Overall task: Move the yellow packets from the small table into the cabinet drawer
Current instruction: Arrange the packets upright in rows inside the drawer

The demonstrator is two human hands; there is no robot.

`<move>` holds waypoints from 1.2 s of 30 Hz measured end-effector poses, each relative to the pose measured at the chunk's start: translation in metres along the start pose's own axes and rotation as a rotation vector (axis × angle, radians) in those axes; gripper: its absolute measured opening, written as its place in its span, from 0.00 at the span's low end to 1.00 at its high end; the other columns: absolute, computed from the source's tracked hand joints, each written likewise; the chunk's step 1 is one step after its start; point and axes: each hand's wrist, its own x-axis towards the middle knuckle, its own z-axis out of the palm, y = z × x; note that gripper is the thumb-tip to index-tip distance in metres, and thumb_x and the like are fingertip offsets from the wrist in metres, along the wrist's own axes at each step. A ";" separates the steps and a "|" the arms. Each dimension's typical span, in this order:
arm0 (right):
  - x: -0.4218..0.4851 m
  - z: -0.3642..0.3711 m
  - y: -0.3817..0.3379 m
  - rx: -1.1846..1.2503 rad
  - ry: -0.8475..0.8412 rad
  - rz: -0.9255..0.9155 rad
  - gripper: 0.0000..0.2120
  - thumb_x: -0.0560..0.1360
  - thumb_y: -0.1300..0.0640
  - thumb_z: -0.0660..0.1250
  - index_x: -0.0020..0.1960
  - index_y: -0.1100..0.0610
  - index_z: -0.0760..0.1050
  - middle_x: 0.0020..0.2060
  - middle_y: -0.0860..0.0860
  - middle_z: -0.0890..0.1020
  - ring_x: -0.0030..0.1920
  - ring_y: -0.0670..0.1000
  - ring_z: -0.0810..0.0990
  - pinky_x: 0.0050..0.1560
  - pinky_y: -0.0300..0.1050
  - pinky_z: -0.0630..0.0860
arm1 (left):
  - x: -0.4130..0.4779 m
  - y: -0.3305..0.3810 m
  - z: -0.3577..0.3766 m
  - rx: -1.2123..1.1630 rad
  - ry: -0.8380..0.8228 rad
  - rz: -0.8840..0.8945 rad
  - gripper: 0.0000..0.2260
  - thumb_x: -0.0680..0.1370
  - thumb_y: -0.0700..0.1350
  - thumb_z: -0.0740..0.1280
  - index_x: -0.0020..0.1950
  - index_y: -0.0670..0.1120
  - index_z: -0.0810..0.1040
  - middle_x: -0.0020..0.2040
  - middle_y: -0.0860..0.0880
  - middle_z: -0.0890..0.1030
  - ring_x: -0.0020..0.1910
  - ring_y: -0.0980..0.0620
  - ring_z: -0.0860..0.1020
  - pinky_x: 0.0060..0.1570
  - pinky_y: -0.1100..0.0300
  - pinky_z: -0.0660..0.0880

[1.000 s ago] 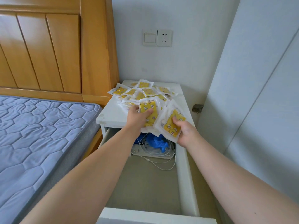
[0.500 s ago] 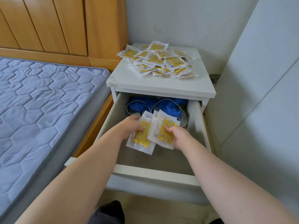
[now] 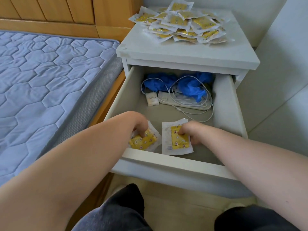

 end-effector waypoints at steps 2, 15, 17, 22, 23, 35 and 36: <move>0.013 0.002 0.002 0.018 -0.054 0.031 0.07 0.78 0.70 0.56 0.51 0.63 0.71 0.55 0.59 0.79 0.59 0.61 0.78 0.58 0.57 0.75 | 0.009 -0.008 0.003 0.133 0.035 0.006 0.19 0.78 0.46 0.67 0.66 0.38 0.73 0.54 0.43 0.79 0.46 0.47 0.77 0.51 0.56 0.74; 0.007 0.005 -0.009 -1.302 -0.005 -0.276 0.33 0.72 0.45 0.71 0.67 0.63 0.64 0.61 0.57 0.73 0.50 0.56 0.78 0.46 0.47 0.76 | 0.034 0.009 0.009 0.410 0.035 0.333 0.32 0.68 0.51 0.77 0.68 0.48 0.69 0.64 0.49 0.74 0.61 0.46 0.74 0.58 0.53 0.73; 0.014 0.008 -0.005 -1.215 -0.020 -0.442 0.44 0.68 0.43 0.74 0.74 0.57 0.56 0.70 0.57 0.64 0.67 0.58 0.68 0.63 0.51 0.71 | 0.033 0.011 0.010 0.429 0.016 0.352 0.31 0.69 0.50 0.76 0.69 0.48 0.69 0.64 0.50 0.74 0.61 0.47 0.74 0.58 0.54 0.72; 0.019 0.016 0.001 -1.313 -0.097 -0.571 0.42 0.68 0.42 0.73 0.74 0.56 0.59 0.68 0.57 0.67 0.67 0.58 0.66 0.65 0.50 0.69 | 0.042 0.005 0.010 0.586 -0.025 0.189 0.25 0.73 0.55 0.72 0.65 0.44 0.75 0.59 0.46 0.78 0.56 0.45 0.77 0.54 0.54 0.74; 0.020 0.017 0.002 -1.332 -0.093 -0.552 0.40 0.68 0.42 0.73 0.72 0.57 0.60 0.66 0.57 0.69 0.66 0.58 0.68 0.63 0.50 0.69 | 0.044 0.004 0.011 0.598 -0.024 0.175 0.25 0.73 0.55 0.72 0.65 0.43 0.75 0.59 0.46 0.78 0.57 0.44 0.77 0.53 0.54 0.74; 0.016 0.025 0.004 -1.196 -0.126 -0.543 0.24 0.71 0.55 0.73 0.62 0.61 0.68 0.57 0.57 0.77 0.53 0.56 0.77 0.46 0.45 0.73 | 0.045 -0.010 0.004 0.435 -0.023 0.129 0.21 0.76 0.51 0.70 0.66 0.44 0.75 0.59 0.45 0.78 0.57 0.45 0.77 0.56 0.53 0.74; 0.016 0.026 0.004 -1.177 -0.122 -0.538 0.26 0.70 0.55 0.74 0.64 0.61 0.67 0.58 0.56 0.77 0.55 0.57 0.77 0.48 0.46 0.74 | 0.046 -0.008 0.004 0.454 -0.018 0.132 0.21 0.75 0.50 0.71 0.65 0.44 0.75 0.57 0.45 0.78 0.56 0.45 0.77 0.56 0.53 0.74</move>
